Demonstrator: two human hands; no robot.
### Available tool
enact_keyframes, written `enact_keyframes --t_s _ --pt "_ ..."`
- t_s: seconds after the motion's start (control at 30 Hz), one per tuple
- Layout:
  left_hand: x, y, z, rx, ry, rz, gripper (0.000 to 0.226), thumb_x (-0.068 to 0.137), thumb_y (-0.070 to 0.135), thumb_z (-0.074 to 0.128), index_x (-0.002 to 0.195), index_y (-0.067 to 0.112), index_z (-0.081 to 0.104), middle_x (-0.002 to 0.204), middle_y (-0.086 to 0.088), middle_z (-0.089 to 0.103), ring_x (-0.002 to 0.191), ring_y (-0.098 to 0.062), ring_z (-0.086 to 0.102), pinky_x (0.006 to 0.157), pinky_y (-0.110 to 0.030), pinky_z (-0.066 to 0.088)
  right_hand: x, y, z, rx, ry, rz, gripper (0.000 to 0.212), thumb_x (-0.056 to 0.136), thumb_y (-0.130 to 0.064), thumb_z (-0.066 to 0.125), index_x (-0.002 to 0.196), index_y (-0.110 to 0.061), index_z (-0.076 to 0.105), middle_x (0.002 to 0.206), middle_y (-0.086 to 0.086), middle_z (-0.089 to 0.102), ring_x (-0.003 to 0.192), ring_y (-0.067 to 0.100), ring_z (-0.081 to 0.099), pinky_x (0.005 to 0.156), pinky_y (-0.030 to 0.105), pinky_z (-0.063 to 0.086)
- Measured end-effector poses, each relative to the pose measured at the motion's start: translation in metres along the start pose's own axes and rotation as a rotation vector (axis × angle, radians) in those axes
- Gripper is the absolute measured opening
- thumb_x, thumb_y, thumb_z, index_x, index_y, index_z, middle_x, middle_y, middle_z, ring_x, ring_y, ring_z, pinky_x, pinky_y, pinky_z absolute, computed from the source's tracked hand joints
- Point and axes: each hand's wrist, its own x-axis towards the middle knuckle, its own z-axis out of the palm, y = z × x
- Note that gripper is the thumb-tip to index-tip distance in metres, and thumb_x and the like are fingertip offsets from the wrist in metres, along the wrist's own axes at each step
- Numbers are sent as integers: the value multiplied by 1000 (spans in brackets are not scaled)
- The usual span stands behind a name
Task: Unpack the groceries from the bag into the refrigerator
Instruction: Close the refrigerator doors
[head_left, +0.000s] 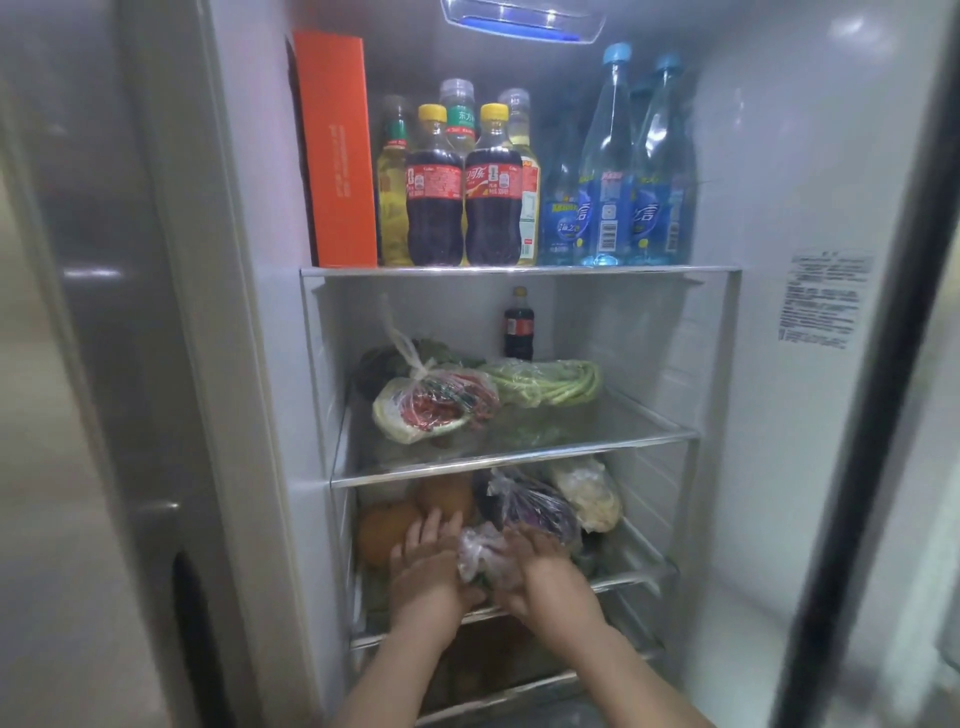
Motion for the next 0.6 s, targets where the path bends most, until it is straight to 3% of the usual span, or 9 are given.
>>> enact_keyframes --t_s 0.13,0.3,0.47,0.6 --pt "-16 9 -2 -55 39 57 88 78 54 63 149 33 15 159 1 9 146 -22 8 116 -38 14 -21 1 -9 -28 27 5 80 81 -54 61 147 -24 28 150 4 29 133 28 33 101 41 43" --pt "-48 29 -4 -38 109 146 93 74 57 68 147 32 18 157 1 16 144 -23 12 116 -39 13 -55 7 -18 -58 77 1 79 81 -55 62 147 -23 31 149 5 33 134 25 33 107 37 37" --pt "-91 45 -4 -105 61 192 88 79 47 68 148 35 15 157 3 16 145 -21 11 116 -44 17 -100 10 -26 -28 42 47 80 83 -52 64 148 -18 32 153 11 30 141 26 27 111 39 33" --pt "-144 54 0 -155 -20 197 82 84 46 63 150 29 16 159 3 13 146 -20 6 116 -38 11 -161 10 -32 4 80 47 81 80 -56 65 144 -12 40 147 17 40 135 32 37 110 40 35"
